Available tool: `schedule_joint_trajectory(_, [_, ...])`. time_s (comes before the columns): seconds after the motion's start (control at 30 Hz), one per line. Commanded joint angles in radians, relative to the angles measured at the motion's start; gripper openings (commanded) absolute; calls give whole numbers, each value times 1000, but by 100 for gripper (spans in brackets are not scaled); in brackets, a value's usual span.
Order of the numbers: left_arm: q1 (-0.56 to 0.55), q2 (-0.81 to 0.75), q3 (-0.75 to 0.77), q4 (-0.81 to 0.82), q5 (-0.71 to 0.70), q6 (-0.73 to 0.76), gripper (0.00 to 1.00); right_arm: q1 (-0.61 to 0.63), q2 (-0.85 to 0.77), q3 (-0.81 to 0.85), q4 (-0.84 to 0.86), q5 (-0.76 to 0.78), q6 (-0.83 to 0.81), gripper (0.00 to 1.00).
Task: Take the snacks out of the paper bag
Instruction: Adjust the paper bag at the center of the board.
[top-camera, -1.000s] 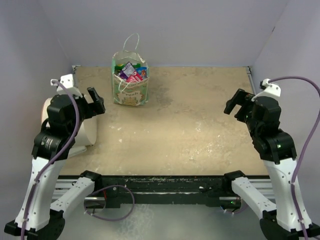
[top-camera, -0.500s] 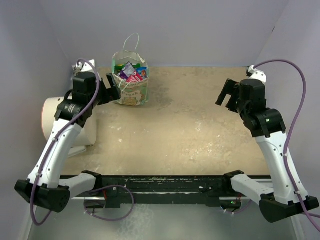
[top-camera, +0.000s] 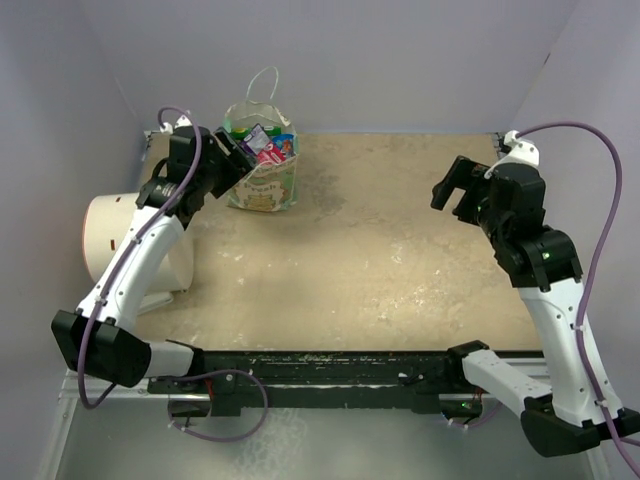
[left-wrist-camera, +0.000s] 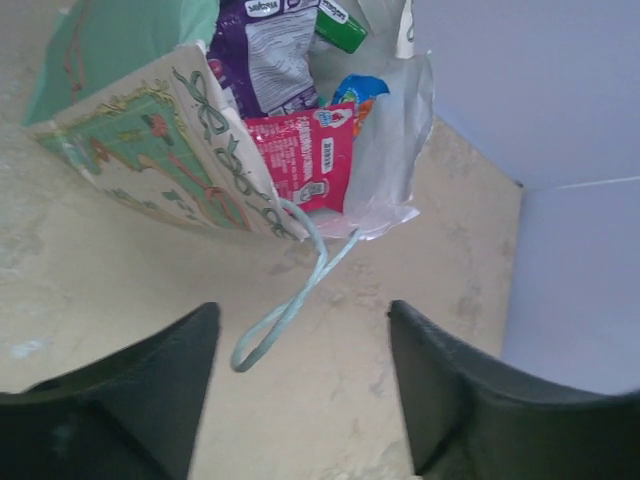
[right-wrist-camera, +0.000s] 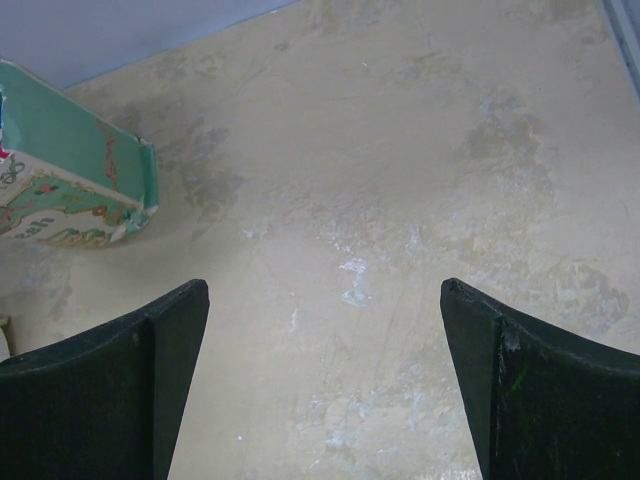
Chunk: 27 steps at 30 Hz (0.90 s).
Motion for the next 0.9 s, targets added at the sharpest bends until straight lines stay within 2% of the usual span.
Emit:
schedule_joint_trajectory(0.0, [8,27,24,115,53,-122,63,7,-27,4,59,16,-13,100])
schedule_joint_trajectory(0.1, [8,36,19,128,67,-153,41,7,-29,12,59,14,-34,100])
schedule_joint_trajectory(0.23, [9,35,23,134,75,-160,17,8,-25,22,59,-1,-42,100])
schedule_joint_trajectory(0.4, [8,18,11,113,97,-175,1,8,-28,19,61,18,-23,100])
schedule_joint_trajectory(0.6, [10,-36,-31,80,133,-179,0,8,-17,26,46,19,-18,100])
schedule_joint_trajectory(0.77, [9,-96,-80,49,171,-202,0,8,-8,34,34,2,84,100])
schedule_joint_trajectory(0.87, [8,-139,-114,37,187,-209,0,8,-18,21,63,-88,116,100])
